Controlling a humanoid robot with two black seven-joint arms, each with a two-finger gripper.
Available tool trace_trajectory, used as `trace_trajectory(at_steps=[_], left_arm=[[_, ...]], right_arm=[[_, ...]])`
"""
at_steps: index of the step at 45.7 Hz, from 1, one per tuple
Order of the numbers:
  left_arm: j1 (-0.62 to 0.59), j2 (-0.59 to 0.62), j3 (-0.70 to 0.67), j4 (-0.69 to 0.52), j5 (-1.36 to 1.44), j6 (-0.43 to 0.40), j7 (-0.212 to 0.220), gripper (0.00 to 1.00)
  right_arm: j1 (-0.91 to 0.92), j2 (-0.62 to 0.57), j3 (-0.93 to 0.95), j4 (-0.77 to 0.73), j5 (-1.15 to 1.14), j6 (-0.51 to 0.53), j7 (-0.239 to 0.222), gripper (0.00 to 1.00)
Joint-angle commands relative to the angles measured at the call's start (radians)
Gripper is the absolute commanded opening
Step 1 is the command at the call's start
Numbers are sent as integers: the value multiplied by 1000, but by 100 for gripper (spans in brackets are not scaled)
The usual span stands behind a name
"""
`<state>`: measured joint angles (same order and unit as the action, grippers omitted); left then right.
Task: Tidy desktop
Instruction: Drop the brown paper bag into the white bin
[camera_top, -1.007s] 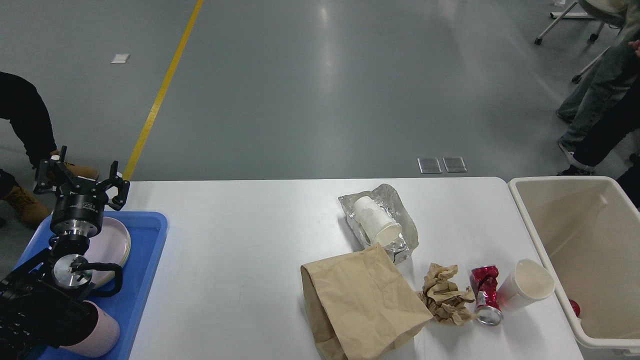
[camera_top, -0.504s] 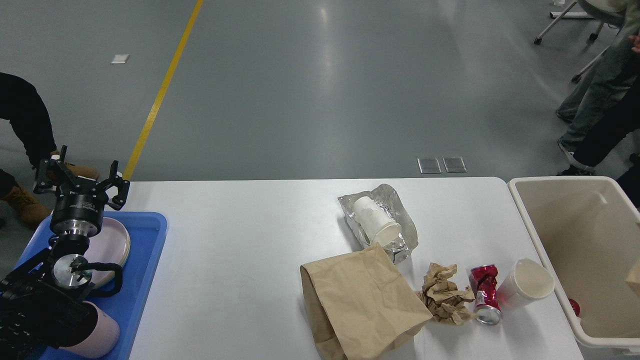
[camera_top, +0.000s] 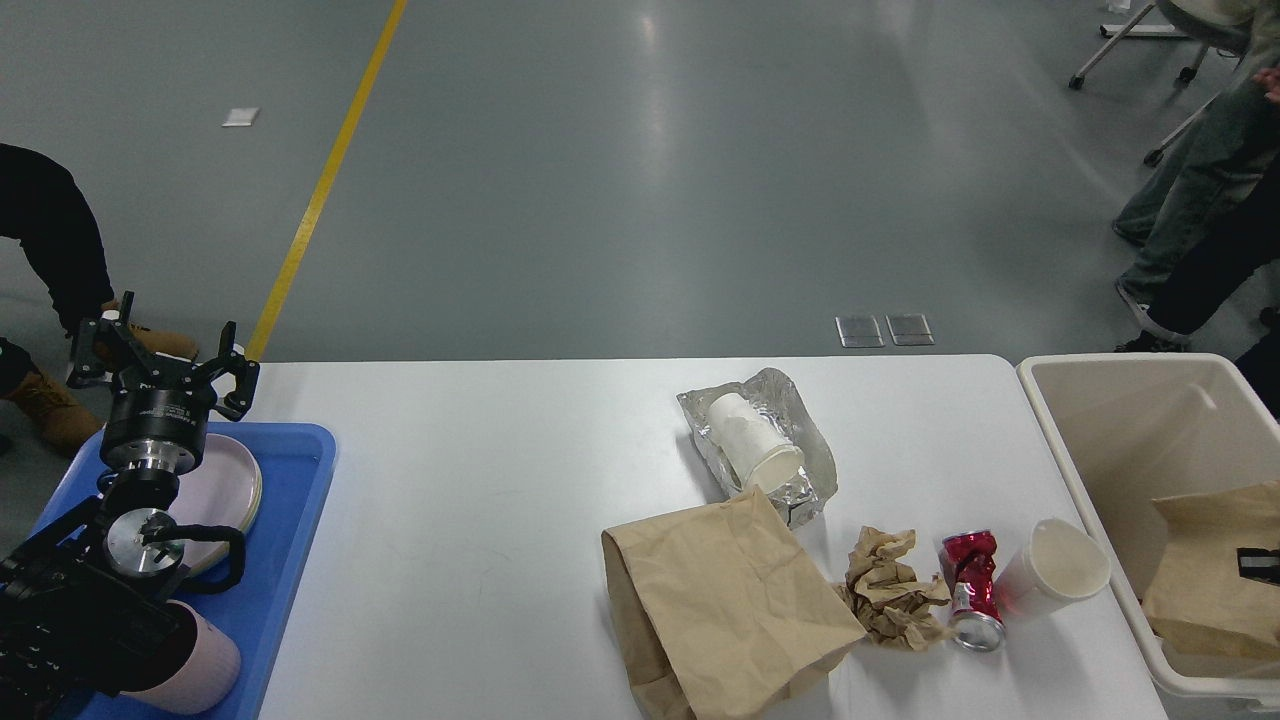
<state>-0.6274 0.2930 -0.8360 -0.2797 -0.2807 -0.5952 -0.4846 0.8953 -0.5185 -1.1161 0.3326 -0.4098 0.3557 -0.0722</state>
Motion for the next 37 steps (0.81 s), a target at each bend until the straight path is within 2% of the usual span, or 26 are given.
trace_trajectory(at_steps=[1, 12, 13, 15, 17, 18, 20, 25, 37], left_arm=[[0, 0, 0, -1, 0, 0, 0, 96], [0, 0, 0, -1, 0, 0, 0, 96], [0, 0, 0, 1, 0, 0, 0, 96], [0, 0, 0, 1, 0, 0, 0, 96], [0, -2, 0, 1, 0, 0, 0, 96], [0, 0, 0, 1, 0, 0, 0, 96], [0, 0, 0, 1, 0, 0, 0, 96], [0, 0, 0, 1, 0, 0, 0, 96], [0, 0, 0, 1, 0, 0, 0, 96]], right_arm=[[-15, 20, 5, -9, 2, -1, 0, 0], [-15, 48, 16, -6, 2, -24, 0, 0], [-15, 48, 21, -6, 2, -37, 2, 12], [-16, 49, 38, -6, 3, -76, 2, 45], [-21, 48, 65, -6, 3, -131, 2, 71], [-26, 48, 77, -6, 5, -156, 2, 79], [-44, 48, 94, -6, 5, -185, 2, 87], [-70, 48, 107, -6, 5, -211, 2, 96], [-82, 43, 119, 5, 5, -205, 3, 100]])
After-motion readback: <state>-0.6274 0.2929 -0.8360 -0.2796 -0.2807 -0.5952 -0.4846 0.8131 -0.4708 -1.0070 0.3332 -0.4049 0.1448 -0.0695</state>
